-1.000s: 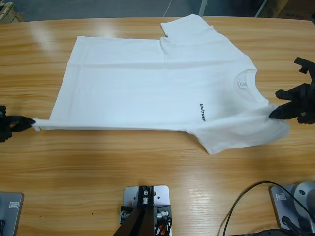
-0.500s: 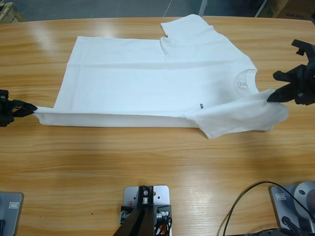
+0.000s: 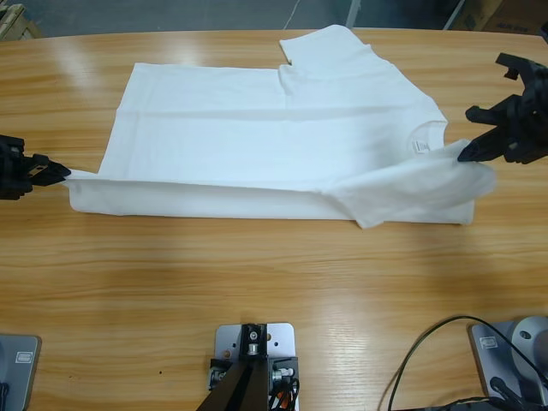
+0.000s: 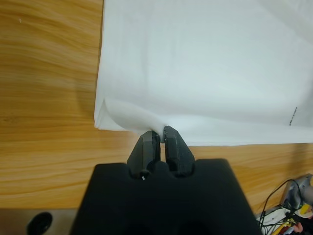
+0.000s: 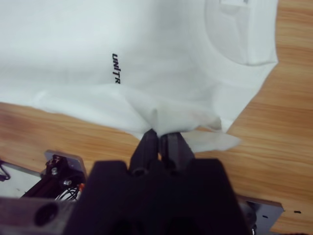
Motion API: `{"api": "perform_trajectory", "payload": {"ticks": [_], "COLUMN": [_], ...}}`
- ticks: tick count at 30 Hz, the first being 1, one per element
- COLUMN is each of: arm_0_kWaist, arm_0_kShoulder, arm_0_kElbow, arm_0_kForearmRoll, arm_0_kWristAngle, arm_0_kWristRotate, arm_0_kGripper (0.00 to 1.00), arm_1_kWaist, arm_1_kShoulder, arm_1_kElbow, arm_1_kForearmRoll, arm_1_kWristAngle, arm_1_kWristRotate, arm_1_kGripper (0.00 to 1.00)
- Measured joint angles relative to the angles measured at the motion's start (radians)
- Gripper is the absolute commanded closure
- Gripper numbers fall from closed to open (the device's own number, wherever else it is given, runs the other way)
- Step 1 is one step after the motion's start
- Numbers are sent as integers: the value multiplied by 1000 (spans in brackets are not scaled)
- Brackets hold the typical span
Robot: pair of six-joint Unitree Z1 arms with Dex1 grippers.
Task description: Fold clothes
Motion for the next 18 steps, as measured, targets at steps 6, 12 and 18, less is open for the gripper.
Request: {"api": "perform_trajectory", "payload": {"ticks": [6,12,18], "arm_0_kWaist": [14,26,31], "arm_0_kShoulder": [26,51,74], "arm_0_kElbow": [-1,-14,-26], "arm_0_kForearmRoll": [0,0,0], "arm_0_kWristAngle": [0,-2,-2], "arm_0_kWristRotate": [15,25,38], "arm_0_kGripper": [1000,1000,1000], "arm_1_kWaist": [-15,-15,-15], "arm_1_kShoulder": [32,44,73], "arm_1_kElbow": [-42,-44,-67], "arm_1_kForearmRoll": [28,29,29], "arm_1_kWristAngle": [0,0,-2], "arm_1_kWristRotate": [-22,-31,-40], "arm_1_kGripper": [1000,1000,1000]}}
